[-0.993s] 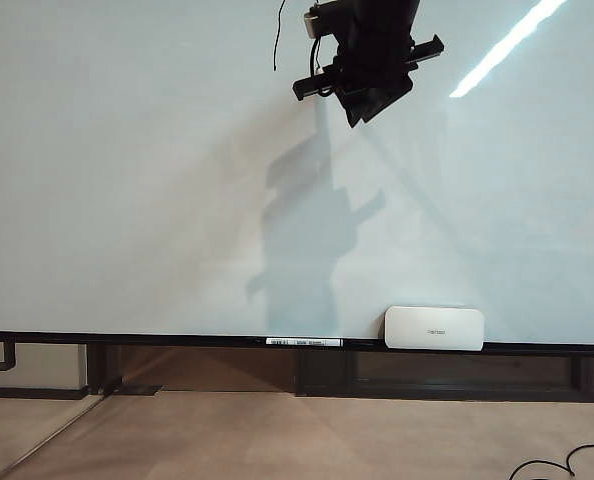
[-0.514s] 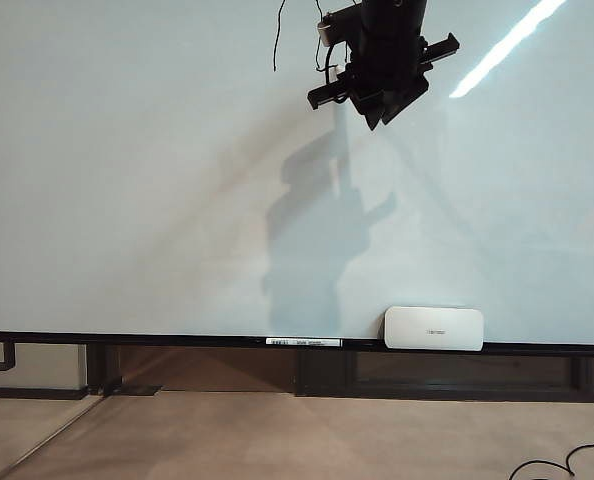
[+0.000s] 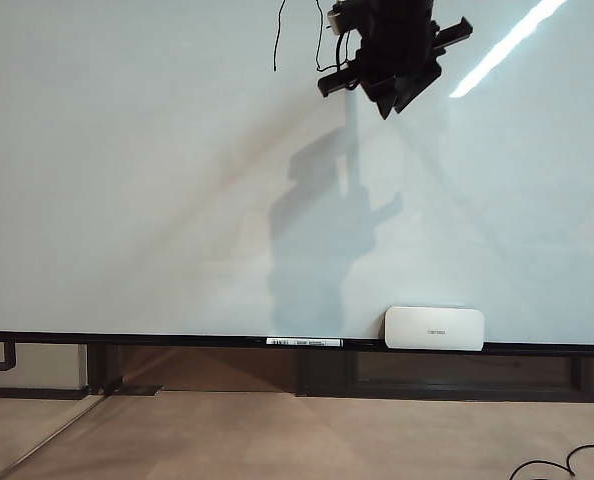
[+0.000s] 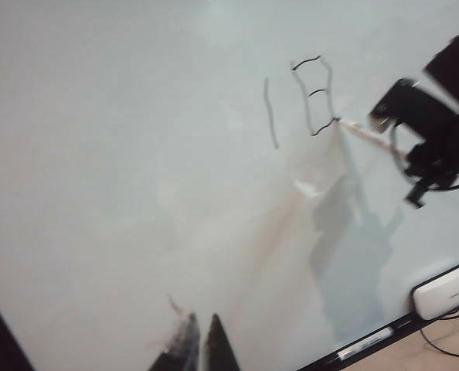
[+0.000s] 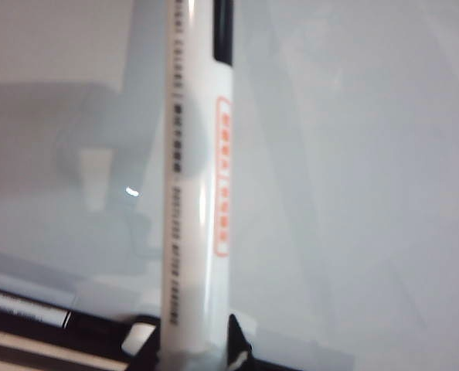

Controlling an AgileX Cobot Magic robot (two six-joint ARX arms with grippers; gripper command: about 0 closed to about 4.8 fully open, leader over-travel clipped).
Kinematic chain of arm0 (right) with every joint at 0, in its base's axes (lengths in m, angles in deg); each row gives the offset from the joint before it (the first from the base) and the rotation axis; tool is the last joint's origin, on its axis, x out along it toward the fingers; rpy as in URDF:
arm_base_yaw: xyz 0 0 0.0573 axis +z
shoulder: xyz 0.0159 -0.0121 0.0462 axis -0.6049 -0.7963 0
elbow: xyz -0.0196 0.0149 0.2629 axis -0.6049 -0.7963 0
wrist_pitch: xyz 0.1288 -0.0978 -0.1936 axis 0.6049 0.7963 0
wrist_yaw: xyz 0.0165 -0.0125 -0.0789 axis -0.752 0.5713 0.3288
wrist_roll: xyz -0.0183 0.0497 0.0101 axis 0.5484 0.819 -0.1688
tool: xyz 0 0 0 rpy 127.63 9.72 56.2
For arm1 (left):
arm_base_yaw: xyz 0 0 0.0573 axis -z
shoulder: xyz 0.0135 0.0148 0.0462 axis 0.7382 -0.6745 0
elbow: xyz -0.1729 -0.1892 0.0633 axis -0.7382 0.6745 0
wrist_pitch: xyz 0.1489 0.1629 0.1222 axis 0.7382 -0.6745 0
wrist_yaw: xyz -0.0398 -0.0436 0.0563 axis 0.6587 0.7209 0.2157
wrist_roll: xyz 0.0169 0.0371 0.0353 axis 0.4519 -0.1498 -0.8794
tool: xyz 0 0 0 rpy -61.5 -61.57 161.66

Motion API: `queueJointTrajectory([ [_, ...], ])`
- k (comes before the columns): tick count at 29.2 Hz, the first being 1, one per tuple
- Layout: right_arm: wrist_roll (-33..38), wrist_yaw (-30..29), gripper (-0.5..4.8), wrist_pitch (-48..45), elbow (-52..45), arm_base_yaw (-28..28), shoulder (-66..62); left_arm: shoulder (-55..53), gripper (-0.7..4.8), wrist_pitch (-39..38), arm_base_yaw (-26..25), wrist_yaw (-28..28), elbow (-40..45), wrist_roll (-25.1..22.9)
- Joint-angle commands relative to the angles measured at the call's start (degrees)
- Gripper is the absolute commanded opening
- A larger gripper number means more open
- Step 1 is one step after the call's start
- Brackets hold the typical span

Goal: Reach to the right to find the marker pen, pick it up, and write the number 18 on the whiteboard.

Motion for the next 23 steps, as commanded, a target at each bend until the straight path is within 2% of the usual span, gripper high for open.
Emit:
queueJointTrajectory([
  [1, 2.0, -1.1, -0.04, 3.5, 0.3, 0.4, 3.7, 0.0, 0.21, -1.5, 0.0, -2.6, -0.3, -0.2],
  [4, 2.1, -1.1, -0.04, 5.6, 0.3, 0.9, 7.1, 0.0, 0.21, -2.0, 0.0, -4.8, -0.3, -0.2],
  [11, 2.0, -1.4, -0.04, 9.9, 0.3, 0.9, 17.6, 0.1, 0.21, -3.8, 0.0, -5.3, -2.0, -1.7],
  [15, 1.6, -1.6, -0.04, 14.6, 0.3, 0.9, 24.6, 0.1, 0.21, -9.2, 0.0, -8.8, -5.5, -4.2],
  [18, 1.5, -1.6, -0.04, 18.9, 0.3, 0.9, 30.2, 0.1, 0.21, -14.5, 0.0, -12.1, -9.4, -4.3],
  [23, 1.5, -1.6, -0.04, 26.9, 0.3, 0.9, 40.2, 1.7, 0.21, -24.4, 0.0, -13.5, -16.7, -4.6],
])
